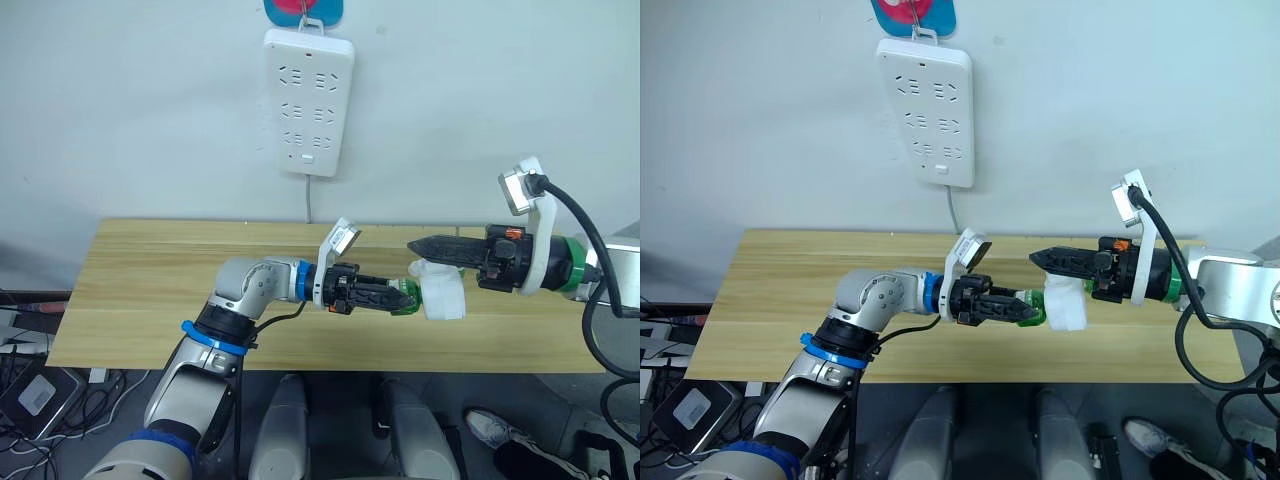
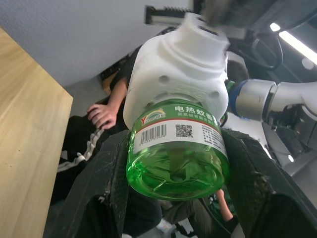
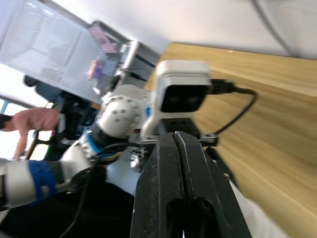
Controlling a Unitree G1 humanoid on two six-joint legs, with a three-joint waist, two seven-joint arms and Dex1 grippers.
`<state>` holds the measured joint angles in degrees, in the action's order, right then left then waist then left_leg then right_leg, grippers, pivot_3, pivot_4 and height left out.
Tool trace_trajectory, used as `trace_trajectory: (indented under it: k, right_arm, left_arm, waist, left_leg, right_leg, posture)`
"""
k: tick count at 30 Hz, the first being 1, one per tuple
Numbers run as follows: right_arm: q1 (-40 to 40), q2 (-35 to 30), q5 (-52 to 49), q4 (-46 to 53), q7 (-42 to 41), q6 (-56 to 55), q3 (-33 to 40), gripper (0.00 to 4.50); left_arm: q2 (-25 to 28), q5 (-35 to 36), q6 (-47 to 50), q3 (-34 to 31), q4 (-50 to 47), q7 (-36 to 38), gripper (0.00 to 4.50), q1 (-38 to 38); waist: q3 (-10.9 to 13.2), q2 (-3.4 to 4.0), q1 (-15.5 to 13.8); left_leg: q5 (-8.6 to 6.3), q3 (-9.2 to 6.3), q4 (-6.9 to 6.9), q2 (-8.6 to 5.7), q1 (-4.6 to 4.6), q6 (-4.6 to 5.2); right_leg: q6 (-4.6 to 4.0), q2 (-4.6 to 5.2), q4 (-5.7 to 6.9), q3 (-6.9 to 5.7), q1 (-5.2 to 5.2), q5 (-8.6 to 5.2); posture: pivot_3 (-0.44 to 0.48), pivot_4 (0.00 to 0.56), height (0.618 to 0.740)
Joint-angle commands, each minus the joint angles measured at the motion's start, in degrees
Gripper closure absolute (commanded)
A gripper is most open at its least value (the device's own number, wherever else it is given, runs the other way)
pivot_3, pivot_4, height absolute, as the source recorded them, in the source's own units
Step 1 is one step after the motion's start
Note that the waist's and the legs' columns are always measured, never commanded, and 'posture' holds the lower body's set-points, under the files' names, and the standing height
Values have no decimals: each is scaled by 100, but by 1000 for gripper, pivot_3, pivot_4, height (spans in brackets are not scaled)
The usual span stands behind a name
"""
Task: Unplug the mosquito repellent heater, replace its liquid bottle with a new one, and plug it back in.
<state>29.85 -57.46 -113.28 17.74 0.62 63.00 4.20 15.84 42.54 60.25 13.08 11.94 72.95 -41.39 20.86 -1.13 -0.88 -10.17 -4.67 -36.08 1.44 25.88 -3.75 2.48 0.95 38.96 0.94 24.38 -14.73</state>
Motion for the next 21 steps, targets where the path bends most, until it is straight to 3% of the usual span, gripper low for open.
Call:
trace_trajectory:
  k: [1,21]
  right_arm:
    - [-45,-188,28,24,180,37,-68,4457]
    - [-199,-459,28,251,99,-87,-117,4457]
  left_arm:
    - [-95,279,1,-26,-434,298,2150,-41]
    - [-126,305,40,-46,-516,292,2150,0]
  waist:
    - [0,0,1]
    - [0,0,-7]
  left_leg:
    - [0,0,0,0,0,0]
    - [0,0,1,0,1,0]
  right_leg:
    - [0,0,-1,1,0,0]
    - [14,0,-3,1,0,-9]
  posture:
    - [90,335,740]
    - [95,320,740]
